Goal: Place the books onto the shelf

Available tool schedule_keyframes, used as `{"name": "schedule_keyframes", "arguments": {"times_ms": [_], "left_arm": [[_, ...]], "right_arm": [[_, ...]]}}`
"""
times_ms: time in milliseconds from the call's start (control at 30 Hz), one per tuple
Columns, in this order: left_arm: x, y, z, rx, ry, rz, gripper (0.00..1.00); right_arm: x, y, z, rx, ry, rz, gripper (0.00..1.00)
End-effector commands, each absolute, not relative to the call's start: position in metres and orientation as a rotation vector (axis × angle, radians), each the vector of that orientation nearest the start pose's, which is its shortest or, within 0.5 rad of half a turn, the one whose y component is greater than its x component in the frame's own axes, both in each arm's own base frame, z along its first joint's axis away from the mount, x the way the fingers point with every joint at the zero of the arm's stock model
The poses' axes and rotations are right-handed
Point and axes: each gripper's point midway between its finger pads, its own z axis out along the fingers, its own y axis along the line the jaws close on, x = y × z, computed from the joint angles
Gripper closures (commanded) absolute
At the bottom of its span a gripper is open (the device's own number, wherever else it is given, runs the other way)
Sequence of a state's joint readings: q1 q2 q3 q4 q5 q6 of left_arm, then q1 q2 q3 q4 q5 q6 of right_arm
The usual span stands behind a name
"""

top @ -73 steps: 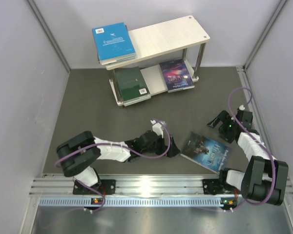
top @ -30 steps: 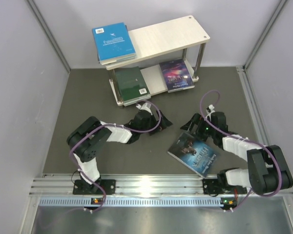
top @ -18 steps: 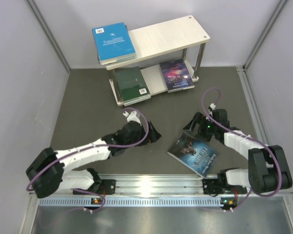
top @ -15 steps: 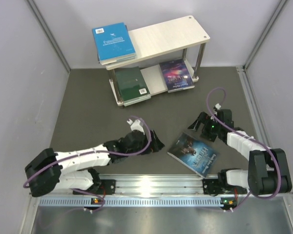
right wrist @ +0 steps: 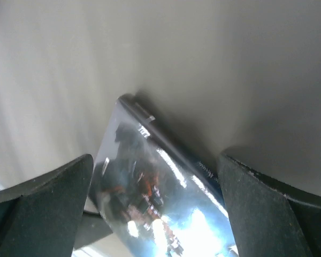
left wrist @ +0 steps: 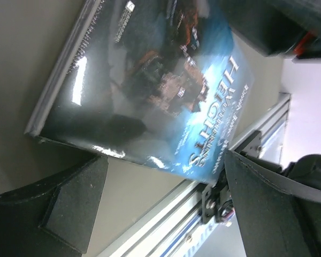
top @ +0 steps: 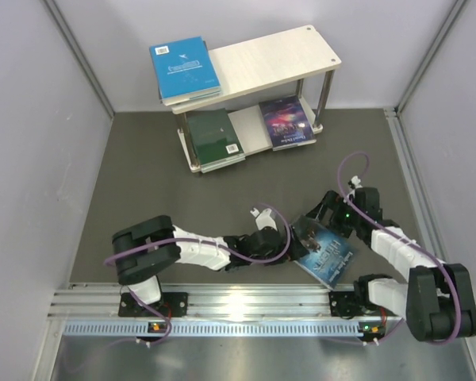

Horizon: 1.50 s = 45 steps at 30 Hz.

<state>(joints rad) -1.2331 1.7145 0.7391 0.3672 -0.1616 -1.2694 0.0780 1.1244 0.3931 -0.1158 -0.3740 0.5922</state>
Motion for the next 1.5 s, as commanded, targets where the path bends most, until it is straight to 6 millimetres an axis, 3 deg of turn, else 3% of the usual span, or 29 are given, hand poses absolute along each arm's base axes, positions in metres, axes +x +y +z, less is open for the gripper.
{"name": "schedule_keyframes", "arguments": {"times_ms": [0, 167, 267, 367, 567, 667, 767, 833, 867, 933, 1000, 1033, 1067, 1133, 1167, 1333, 1433, 1467], "left_arm": [[0.151, -0.419, 0.022, -0.178, 2.503, -1.076, 0.04], [0.184, -0.405, 0.023, -0.214, 2.485, -1.051, 0.04], [0.212, -0.385, 0.029, -0.255, 2.460, -1.027, 0.04], [0.248, -0.356, 0.031, -0.327, 2.427, -0.979, 0.04], [0.279, -0.318, 0.035, -0.364, 2.398, -0.890, 0.04], [0.278, -0.302, 0.032, -0.387, 2.407, -0.861, 0.04], [0.275, -0.288, 0.050, -0.379, 2.373, -0.841, 0.04], [0.265, -0.274, 0.048, -0.360, 2.401, -0.783, 0.04], [0.264, -0.267, 0.062, -0.361, 2.367, -0.776, 0.04], [0.249, -0.248, 0.057, -0.329, 2.403, -0.695, 0.03], [0.242, -0.232, 0.072, -0.313, 2.380, -0.660, 0.02], [0.231, -0.218, 0.064, -0.285, 2.428, -0.588, 0.02], [0.230, -0.211, 0.074, -0.286, 2.398, -0.573, 0.02], [0.219, -0.195, 0.069, -0.272, 2.423, -0.509, 0.02], [0.219, -0.194, 0.076, -0.268, 2.395, -0.531, 0.01], [0.215, -0.202, 0.060, -0.234, 2.393, -0.600, 0.01], [0.216, -0.223, 0.036, -0.214, 2.479, -0.640, 0.02], [0.215, -0.229, 0.015, -0.209, 2.550, -0.623, 0.02]], "right_arm": [[0.178, 0.124, -0.007, 0.488, 2.664, 0.807, 0.00], [0.162, 0.144, -0.005, 0.456, 2.684, 0.864, 0.00], [0.159, 0.157, 0.000, 0.444, 2.685, 0.910, 0.00], [0.160, 0.169, 0.004, 0.422, 2.690, 0.952, 0.00], [0.174, 0.202, 0.011, 0.376, 2.679, 1.039, 0.00], [0.184, 0.216, 0.009, 0.342, 2.689, 1.057, 0.00], [0.189, 0.218, 0.001, 0.322, 2.712, 1.033, 0.00], [0.186, 0.209, -0.009, 0.321, 2.731, 0.956, 0.00], [0.183, 0.204, -0.013, 0.325, 2.738, 0.928, 0.00], [0.170, 0.194, -0.023, 0.335, 2.769, 0.880, 0.00], [0.160, 0.188, -0.028, 0.346, 2.786, 0.865, 0.00], [0.155, 0.183, -0.030, 0.351, 2.785, 0.848, 0.00], [0.149, 0.178, -0.032, 0.356, 2.800, 0.827, 0.00], [0.149, 0.171, -0.030, 0.357, 2.765, 0.789, 0.00], [0.145, 0.166, -0.032, 0.364, 2.779, 0.759, 0.00], [0.144, 0.159, -0.028, 0.357, 2.762, 0.705, 0.00], [0.143, 0.168, -0.031, 0.326, 2.795, 0.711, 0.00], [0.143, 0.180, -0.030, 0.302, 2.788, 0.746, 0.00]]}}
